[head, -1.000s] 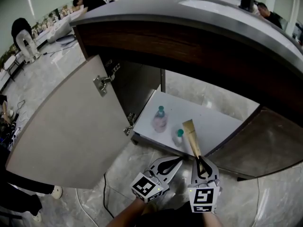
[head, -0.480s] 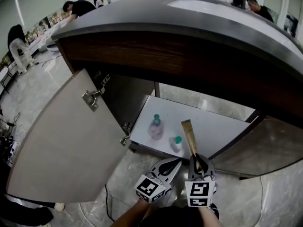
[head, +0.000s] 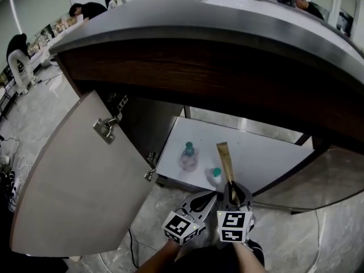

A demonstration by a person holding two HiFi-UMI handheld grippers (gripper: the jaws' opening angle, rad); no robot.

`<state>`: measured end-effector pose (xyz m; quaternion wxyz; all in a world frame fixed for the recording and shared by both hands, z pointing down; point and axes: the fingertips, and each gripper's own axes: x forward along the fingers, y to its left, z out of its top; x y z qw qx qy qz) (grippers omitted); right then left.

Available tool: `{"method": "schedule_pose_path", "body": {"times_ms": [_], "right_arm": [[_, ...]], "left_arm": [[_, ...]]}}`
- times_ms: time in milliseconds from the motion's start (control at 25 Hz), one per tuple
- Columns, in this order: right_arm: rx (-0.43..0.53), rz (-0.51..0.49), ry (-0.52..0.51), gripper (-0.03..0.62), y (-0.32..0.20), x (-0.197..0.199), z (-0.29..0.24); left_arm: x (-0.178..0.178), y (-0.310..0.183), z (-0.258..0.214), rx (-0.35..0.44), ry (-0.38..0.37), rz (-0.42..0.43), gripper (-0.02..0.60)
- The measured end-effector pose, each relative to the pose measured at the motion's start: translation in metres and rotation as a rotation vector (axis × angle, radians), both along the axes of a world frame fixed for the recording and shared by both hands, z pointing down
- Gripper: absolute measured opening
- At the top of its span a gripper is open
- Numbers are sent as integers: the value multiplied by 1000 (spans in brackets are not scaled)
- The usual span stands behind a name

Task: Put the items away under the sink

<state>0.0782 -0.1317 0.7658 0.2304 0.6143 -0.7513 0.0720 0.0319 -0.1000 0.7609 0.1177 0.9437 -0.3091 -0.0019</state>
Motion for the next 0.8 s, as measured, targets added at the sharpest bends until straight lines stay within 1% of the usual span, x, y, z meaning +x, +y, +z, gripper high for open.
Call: {"method": "schedule_pose_path", "body": {"times_ms": [400,800], "right_arm": [[-51,77,-27,47,-23,0,24],[-68,103,-16,48,-38,0,41]], "left_arm": [[-8,-5,10,-23,7,8,7],[-12,-7,7,-26,24,11,7]]}}
